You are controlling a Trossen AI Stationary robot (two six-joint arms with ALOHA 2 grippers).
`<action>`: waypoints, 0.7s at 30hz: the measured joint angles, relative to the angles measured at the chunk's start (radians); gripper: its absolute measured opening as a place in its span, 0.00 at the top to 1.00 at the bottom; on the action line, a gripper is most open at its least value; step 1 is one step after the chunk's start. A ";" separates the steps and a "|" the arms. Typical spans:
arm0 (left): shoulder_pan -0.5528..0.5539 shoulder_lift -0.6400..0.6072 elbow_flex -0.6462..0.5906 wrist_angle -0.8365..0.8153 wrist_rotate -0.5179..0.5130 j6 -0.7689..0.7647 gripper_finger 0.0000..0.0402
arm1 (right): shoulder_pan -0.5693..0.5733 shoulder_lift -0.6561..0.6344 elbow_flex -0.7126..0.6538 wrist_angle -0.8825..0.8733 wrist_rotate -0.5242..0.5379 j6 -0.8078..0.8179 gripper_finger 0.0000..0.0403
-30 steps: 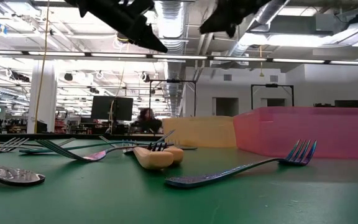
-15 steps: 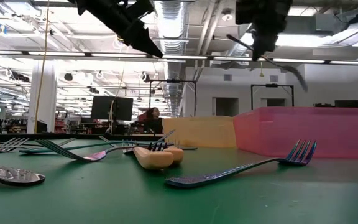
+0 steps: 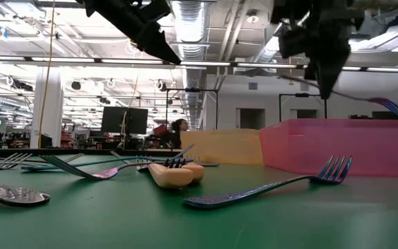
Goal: Sort silverware by color (type)
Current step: Put the blue fork into the pink bin
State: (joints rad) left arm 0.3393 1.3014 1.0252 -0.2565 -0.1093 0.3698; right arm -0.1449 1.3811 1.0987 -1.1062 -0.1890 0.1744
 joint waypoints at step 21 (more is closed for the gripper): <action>0.000 0.000 0.000 0.004 0.001 -0.015 0.67 | -0.049 0.155 -0.102 0.085 0.041 -0.156 0.90</action>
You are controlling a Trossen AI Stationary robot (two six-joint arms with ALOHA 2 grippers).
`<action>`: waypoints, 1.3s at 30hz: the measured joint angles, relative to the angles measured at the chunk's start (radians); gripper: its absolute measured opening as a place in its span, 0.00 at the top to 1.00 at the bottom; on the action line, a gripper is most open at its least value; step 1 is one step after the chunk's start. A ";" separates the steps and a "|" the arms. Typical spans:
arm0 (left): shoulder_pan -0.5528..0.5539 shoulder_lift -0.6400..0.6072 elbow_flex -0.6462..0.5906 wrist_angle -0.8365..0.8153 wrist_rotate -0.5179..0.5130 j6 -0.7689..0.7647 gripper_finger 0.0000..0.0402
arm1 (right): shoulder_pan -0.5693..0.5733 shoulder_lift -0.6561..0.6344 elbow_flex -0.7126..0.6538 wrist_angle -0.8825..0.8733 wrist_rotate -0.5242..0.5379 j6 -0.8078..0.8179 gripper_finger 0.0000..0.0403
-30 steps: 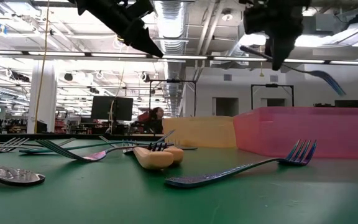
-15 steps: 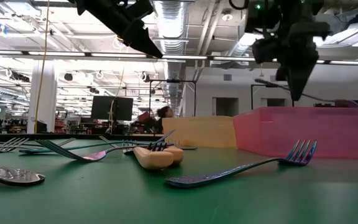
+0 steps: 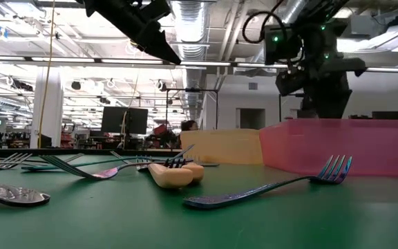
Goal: Sort silverware by color (type)
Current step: Put the blue fork into the pink bin
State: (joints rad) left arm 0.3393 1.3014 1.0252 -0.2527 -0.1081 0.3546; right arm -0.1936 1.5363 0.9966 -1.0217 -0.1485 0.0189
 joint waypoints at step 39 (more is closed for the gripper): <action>0.000 0.000 0.000 0.017 0.000 0.008 0.67 | 0.003 0.173 -0.004 0.197 0.079 -0.098 0.87</action>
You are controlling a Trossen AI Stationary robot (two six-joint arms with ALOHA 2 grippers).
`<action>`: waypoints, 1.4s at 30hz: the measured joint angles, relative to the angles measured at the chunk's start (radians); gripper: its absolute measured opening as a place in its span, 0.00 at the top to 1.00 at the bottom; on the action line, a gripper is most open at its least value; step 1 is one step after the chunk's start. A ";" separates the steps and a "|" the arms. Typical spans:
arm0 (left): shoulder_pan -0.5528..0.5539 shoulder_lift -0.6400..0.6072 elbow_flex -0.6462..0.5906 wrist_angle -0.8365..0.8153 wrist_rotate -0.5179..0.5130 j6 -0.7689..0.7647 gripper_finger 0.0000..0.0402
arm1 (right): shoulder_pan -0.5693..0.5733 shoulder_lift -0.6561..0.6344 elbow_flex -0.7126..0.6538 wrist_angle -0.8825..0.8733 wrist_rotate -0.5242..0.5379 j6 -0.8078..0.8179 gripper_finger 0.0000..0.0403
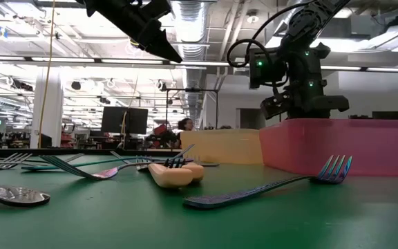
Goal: Sort silverware by color (type)
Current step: Put the blue fork into the pink bin, then put the orange fork into the orange bin
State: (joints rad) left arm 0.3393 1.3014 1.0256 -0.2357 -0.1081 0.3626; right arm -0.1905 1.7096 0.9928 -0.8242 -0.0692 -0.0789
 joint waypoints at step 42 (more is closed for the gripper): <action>0.002 -0.050 0.001 -0.346 0.191 -0.132 0.67 | 0.022 -0.005 0.240 -0.257 -0.041 -0.027 0.71</action>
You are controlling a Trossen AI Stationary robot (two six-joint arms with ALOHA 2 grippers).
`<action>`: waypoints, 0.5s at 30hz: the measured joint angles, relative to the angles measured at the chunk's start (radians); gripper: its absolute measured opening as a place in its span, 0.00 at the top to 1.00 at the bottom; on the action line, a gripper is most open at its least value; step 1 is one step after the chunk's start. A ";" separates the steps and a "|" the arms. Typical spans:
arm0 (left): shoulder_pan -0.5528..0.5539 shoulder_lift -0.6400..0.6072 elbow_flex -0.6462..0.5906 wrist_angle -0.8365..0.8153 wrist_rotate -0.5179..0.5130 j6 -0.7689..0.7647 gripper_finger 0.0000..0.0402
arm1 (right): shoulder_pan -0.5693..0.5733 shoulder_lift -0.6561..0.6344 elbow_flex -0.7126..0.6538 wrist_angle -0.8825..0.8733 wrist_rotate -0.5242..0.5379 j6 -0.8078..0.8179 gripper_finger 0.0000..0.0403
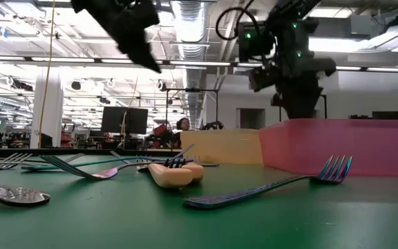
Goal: Sort silverware by color (type)
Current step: Put the orange fork into the orange bin
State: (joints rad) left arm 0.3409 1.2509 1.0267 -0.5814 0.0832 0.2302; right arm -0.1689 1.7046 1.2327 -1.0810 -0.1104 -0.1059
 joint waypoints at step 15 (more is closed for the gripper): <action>-0.093 -0.007 -0.001 -0.410 0.012 -0.379 0.67 | 0.018 0.000 0.160 -0.060 0.001 -0.009 0.71</action>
State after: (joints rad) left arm 0.2482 1.2438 1.0262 -0.9911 0.0951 -0.1488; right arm -0.1505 1.7046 1.3931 -1.1411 -0.1092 -0.1144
